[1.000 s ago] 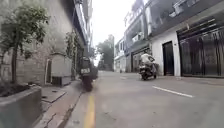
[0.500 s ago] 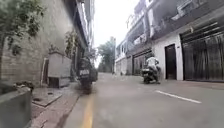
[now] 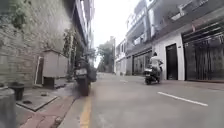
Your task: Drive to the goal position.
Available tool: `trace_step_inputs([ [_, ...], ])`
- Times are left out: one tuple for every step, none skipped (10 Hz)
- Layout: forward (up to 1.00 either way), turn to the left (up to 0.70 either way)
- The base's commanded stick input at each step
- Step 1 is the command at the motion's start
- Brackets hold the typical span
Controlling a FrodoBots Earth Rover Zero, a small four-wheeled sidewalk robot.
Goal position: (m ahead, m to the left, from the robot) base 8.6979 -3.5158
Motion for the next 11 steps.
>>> trace_step_inputs([
  [0.47,-0.47],
  [0.47,-0.43],
  [0.47,-0.24],
  [0.47,0.00],
  [0.47,0.00],
  [0.47,0.00],
  [0.47,0.00],
  [0.47,0.00],
  [0.47,0.00],
  [0.47,0.00],
  [0.46,0.00],
])
